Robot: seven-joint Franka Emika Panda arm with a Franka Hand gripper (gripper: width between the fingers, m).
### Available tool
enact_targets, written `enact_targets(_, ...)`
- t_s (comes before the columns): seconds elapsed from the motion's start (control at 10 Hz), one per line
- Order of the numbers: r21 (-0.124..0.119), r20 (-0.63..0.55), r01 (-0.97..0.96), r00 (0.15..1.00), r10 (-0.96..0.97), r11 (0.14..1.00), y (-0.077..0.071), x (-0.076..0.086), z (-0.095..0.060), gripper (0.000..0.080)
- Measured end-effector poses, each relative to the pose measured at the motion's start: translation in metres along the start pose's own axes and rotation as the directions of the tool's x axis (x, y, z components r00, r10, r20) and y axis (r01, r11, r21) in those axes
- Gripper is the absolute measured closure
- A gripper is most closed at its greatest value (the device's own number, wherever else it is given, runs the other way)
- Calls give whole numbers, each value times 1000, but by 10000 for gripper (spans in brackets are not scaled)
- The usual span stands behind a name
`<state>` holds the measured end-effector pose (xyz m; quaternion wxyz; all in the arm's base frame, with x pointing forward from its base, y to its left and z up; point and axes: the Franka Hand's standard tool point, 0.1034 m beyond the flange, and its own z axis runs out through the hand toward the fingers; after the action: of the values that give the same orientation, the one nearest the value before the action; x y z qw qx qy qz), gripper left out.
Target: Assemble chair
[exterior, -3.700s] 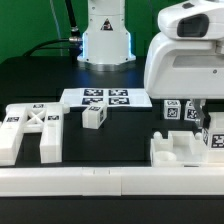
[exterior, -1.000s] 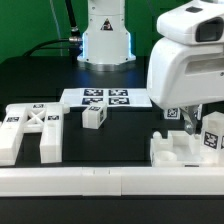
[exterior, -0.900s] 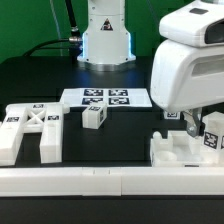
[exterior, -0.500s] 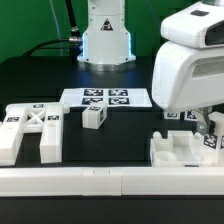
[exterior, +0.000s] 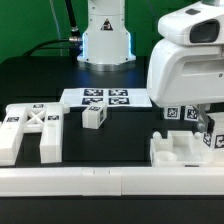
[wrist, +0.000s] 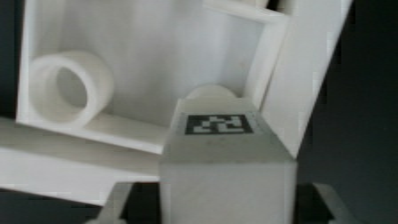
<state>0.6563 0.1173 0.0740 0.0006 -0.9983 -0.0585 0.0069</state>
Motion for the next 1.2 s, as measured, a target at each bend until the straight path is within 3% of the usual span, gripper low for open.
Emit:
enact_targets(0.3,27,7,-312,950,312,950,0,1,-1,509)
enact_targets(0.7,30,20,-597,803,596,802,1,1,-1,509)
enact_targets(1.2,41,55,-895,445,894,444,5,2,0,508)
